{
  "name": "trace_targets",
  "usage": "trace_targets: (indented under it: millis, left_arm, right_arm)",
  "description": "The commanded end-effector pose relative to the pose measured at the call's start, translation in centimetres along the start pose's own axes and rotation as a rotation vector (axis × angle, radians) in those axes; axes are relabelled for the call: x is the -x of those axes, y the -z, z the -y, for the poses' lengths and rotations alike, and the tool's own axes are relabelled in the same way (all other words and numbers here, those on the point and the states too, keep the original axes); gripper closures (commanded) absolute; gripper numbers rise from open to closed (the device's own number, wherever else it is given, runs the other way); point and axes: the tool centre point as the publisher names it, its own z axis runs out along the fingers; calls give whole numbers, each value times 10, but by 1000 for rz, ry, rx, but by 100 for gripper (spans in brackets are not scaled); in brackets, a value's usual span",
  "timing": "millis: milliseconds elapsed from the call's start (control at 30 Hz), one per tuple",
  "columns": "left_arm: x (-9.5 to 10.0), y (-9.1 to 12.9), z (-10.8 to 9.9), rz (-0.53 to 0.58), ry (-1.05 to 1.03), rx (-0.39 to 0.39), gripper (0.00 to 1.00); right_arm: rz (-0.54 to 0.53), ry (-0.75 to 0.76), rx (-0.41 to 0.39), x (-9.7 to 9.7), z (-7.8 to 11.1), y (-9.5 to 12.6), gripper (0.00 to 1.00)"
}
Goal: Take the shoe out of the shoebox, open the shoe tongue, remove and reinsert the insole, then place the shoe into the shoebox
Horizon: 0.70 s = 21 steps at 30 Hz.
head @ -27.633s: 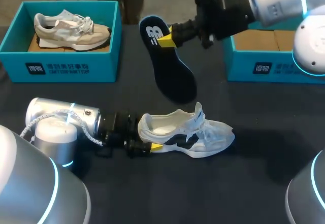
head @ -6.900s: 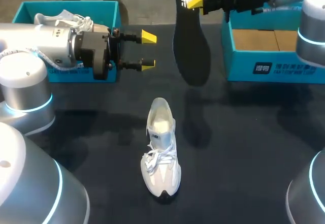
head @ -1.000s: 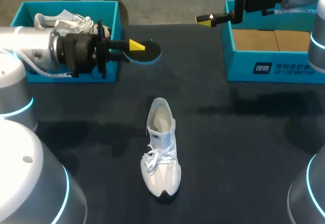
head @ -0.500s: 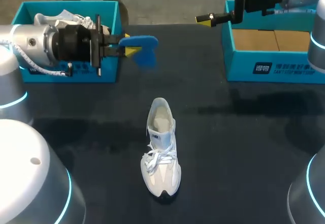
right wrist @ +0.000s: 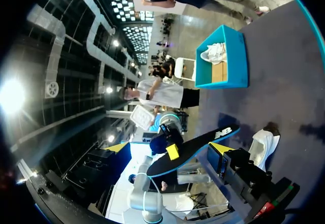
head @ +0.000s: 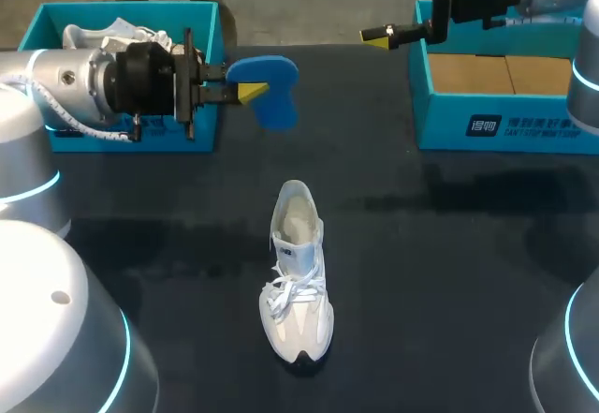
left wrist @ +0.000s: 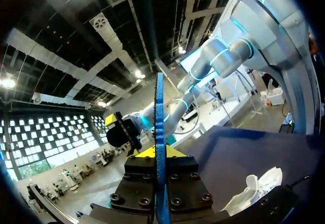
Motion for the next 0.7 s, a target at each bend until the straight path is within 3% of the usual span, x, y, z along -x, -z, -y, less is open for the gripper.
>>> trace_targets:
  millis: [33,200,433,567,700]
  left_arm:
    - [-1,0,1,1,0,4,100]
    - [-1,0,1,1,0,4,100]
    - [7,0,-3,127,684,-103,100]
    - [12,4,1,173,1025,-81,100]
    - [11,5,6,211,1192,-61,100]
  right_arm:
    - [3,-1,1,0,0,-1,0]
    - [3,-1,1,0,0,-1,0]
    - [3,-1,1,0,0,-1,0]
    - [3,-1,1,0,0,-1,0]
    - [3,-1,1,0,0,-1,0]
